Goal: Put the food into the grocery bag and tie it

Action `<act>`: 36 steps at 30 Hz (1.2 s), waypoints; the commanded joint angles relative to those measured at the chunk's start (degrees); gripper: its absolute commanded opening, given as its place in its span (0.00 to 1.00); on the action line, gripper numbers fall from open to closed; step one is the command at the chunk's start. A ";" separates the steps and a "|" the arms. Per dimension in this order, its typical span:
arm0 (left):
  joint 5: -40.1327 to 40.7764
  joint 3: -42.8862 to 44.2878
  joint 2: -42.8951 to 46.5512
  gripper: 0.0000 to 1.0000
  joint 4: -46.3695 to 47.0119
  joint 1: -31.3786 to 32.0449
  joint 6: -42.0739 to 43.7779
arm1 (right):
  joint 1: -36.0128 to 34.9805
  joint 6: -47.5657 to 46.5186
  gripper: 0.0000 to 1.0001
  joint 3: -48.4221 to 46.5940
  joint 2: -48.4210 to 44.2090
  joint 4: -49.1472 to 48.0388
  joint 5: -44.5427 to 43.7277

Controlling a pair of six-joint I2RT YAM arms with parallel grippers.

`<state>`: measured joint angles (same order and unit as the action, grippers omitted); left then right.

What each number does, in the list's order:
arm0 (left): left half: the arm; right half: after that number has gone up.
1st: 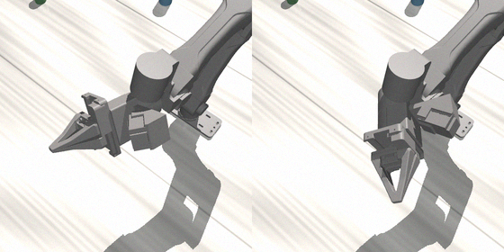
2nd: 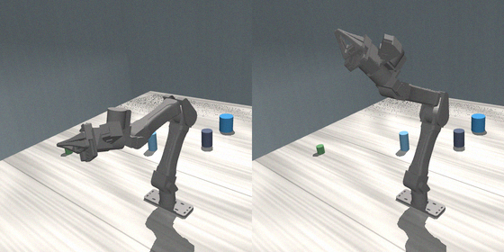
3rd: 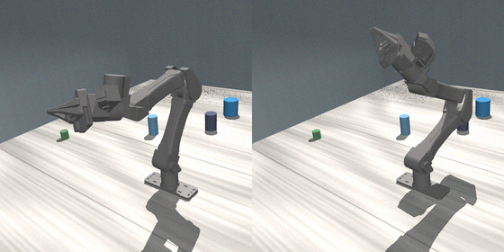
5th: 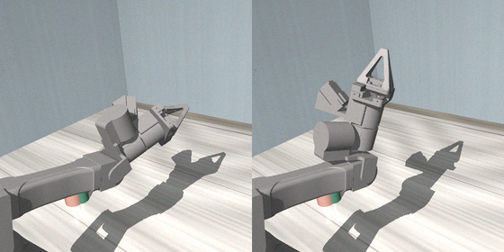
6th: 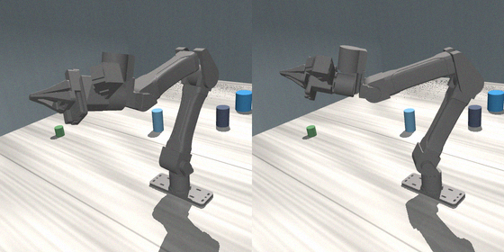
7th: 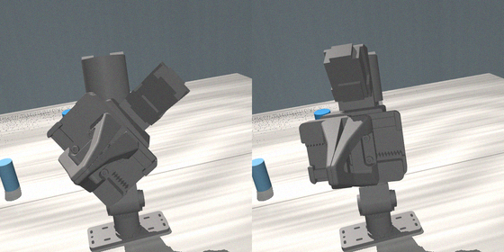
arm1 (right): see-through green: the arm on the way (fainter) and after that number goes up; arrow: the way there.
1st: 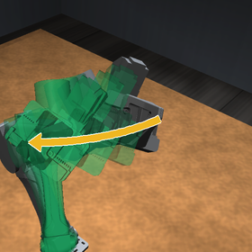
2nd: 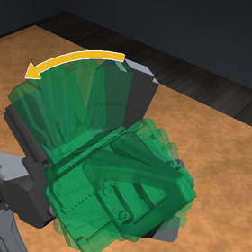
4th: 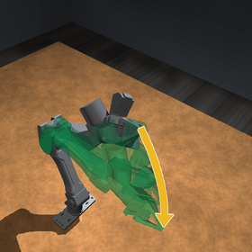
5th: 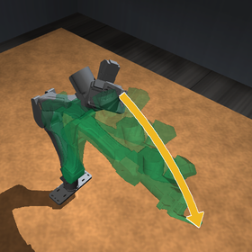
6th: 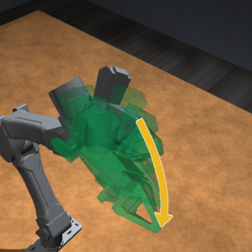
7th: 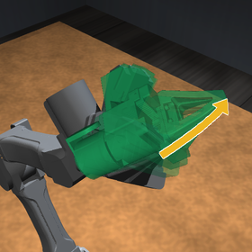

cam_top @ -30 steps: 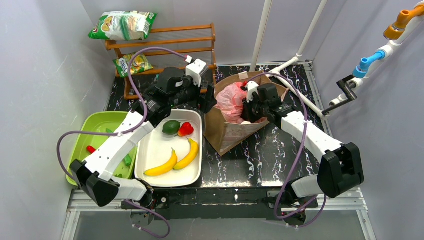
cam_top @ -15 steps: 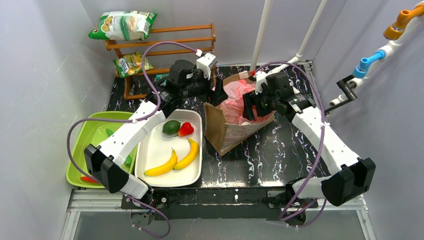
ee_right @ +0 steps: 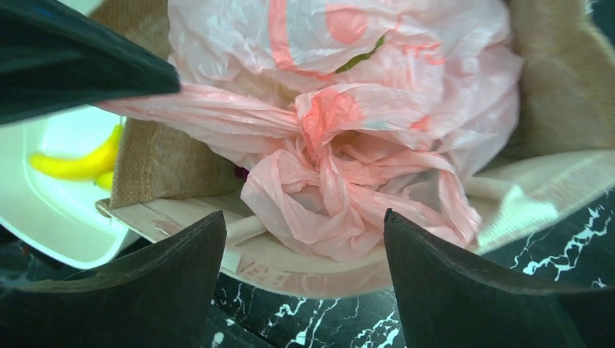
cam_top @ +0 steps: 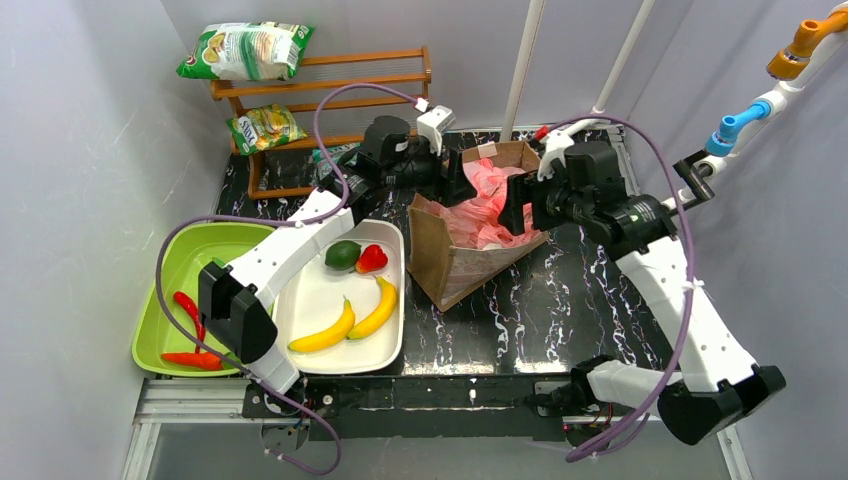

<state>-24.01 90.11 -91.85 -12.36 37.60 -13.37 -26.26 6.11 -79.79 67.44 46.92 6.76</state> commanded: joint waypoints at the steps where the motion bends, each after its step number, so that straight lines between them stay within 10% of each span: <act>1: -3.62 2.31 -2.08 0.60 2.32 1.64 -1.16 | 0.20 5.33 0.86 -3.61 -3.68 0.06 -6.43; 18: -8.22 -2.09 -10.03 0.47 5.12 4.10 -6.92 | 0.25 13.40 0.83 2.73 -14.33 0.63 -14.86; 27: -8.23 8.78 -7.29 0.89 -5.37 4.07 -4.87 | 0.25 17.63 0.87 1.68 -13.92 2.37 -14.22; 36: 5.32 23.29 -6.52 0.93 -17.36 1.60 -3.33 | 0.24 24.72 0.89 -0.61 -12.51 4.58 -17.83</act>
<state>-26.98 107.66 -101.97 -22.24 41.06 -17.63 -26.26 25.10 -77.54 55.13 50.89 -8.03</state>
